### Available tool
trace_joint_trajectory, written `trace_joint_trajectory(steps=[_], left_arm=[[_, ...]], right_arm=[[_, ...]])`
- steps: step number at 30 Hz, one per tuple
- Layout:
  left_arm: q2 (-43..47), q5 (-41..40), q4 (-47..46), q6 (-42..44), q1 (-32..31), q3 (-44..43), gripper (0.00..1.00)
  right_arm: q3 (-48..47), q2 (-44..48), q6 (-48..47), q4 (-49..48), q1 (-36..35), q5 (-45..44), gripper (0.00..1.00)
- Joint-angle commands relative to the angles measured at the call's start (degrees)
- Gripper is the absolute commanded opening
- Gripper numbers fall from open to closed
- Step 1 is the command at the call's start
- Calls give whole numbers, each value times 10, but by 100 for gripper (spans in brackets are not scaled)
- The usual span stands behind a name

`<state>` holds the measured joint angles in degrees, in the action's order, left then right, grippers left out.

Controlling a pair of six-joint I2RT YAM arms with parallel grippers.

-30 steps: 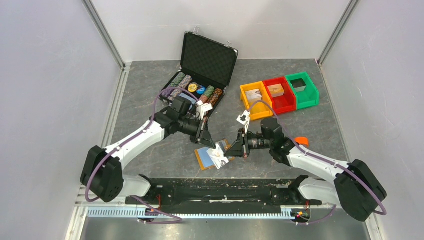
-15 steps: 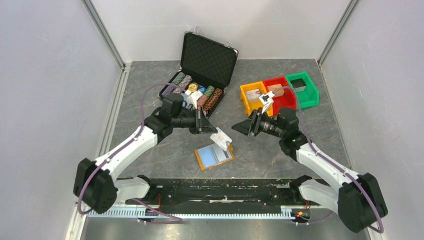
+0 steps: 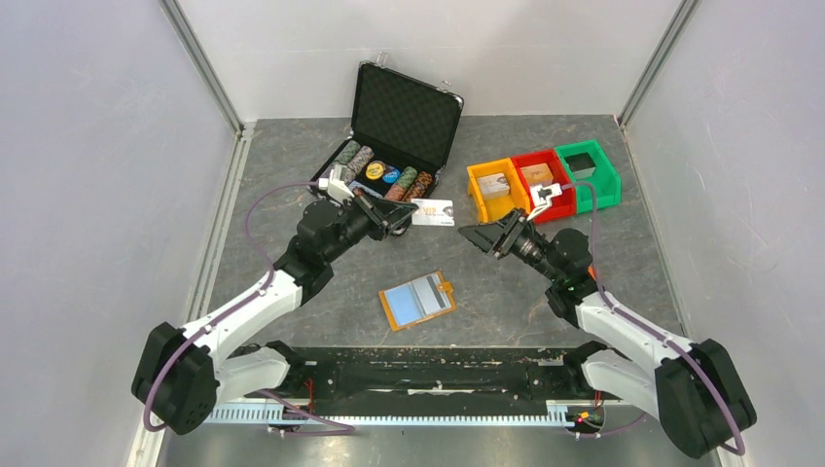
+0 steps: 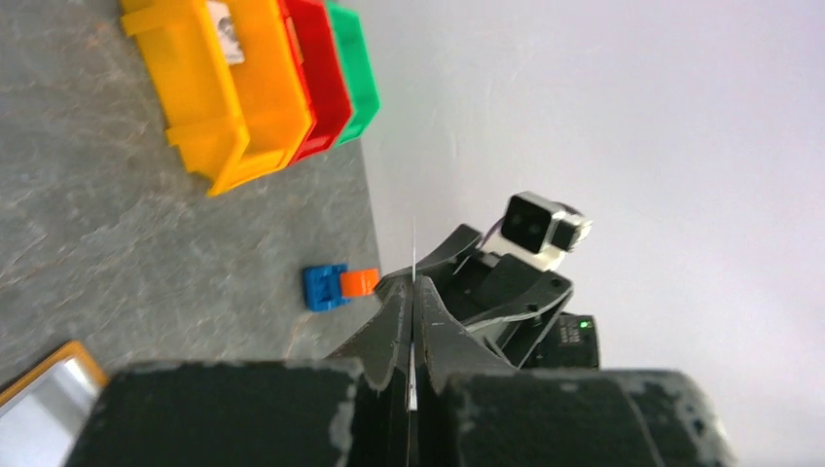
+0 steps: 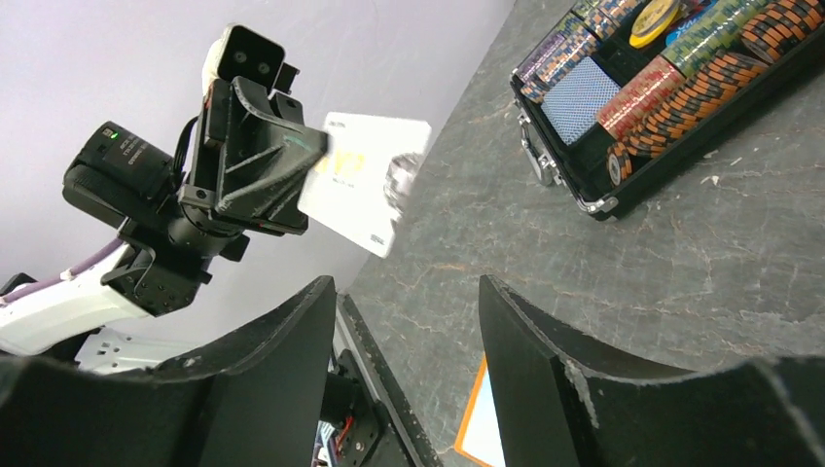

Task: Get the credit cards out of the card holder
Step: Place the credit card in the storage box.

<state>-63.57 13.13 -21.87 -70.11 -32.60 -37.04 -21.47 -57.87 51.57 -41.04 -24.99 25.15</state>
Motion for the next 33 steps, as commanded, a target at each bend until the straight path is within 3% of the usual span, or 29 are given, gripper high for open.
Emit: trace_joint_trajectory(steps=[1,8,12,16,20,23,26,29,33], left_arm=[[-4,-68,-100,-45,-11,-16,2],[-55,-54,-164,-65,-38,-8,2],[-67,-56,-172,-62,-51,-7,2],[-65,-60,-168,-61,-52,8,2],[-62,-37,-144,-41,-52,16,5],[-56,-30,-144,-40,-51,35,20],[-34,-32,-104,-18,-48,40,49],[2,-47,19,43,-47,13,72],[31,-60,228,175,-45,-67,88]], right_arm=[[9,-32,54,-147,-6,-13,60],[1,-90,102,-218,-14,-12,59],[6,-117,126,-258,-14,-12,38],[23,-125,138,-286,-12,-24,5],[38,-117,137,-285,-3,-42,0],[37,-117,135,-280,8,-27,0],[32,-114,131,-259,34,-4,0],[10,-104,95,-194,75,27,0],[-75,-103,-39,11,131,64,0]])
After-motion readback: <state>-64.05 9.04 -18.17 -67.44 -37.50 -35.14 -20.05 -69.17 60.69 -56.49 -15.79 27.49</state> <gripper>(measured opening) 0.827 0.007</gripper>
